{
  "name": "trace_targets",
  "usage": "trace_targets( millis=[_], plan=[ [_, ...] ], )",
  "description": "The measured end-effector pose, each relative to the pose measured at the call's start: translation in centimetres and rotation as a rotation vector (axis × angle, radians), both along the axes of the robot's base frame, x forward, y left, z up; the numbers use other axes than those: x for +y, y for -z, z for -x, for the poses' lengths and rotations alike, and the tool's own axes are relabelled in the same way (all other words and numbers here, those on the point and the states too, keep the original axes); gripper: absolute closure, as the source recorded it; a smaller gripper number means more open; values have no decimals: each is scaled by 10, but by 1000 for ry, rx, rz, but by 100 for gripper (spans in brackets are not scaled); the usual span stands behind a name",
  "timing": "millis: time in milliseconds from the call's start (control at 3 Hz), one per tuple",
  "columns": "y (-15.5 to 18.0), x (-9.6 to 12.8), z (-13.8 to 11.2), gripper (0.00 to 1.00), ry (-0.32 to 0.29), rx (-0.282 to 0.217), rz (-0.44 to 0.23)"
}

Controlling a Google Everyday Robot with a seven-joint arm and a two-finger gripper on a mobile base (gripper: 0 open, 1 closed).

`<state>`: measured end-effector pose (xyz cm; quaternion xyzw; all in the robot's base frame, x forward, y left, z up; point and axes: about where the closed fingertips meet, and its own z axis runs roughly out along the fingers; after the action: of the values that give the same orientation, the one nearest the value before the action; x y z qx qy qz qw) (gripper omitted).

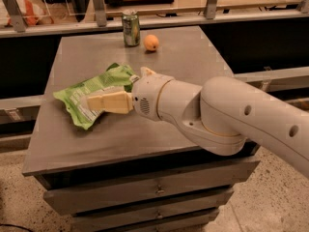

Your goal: Move green rice chip bag near orange

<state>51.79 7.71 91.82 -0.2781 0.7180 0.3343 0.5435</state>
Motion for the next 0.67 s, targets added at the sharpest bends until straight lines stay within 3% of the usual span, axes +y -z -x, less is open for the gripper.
trace_targets(
  millis=[333, 667],
  plan=[
    [10, 0, 3, 0, -14, -16, 2],
    [26, 3, -1, 0, -17, 29, -36]
  ],
)
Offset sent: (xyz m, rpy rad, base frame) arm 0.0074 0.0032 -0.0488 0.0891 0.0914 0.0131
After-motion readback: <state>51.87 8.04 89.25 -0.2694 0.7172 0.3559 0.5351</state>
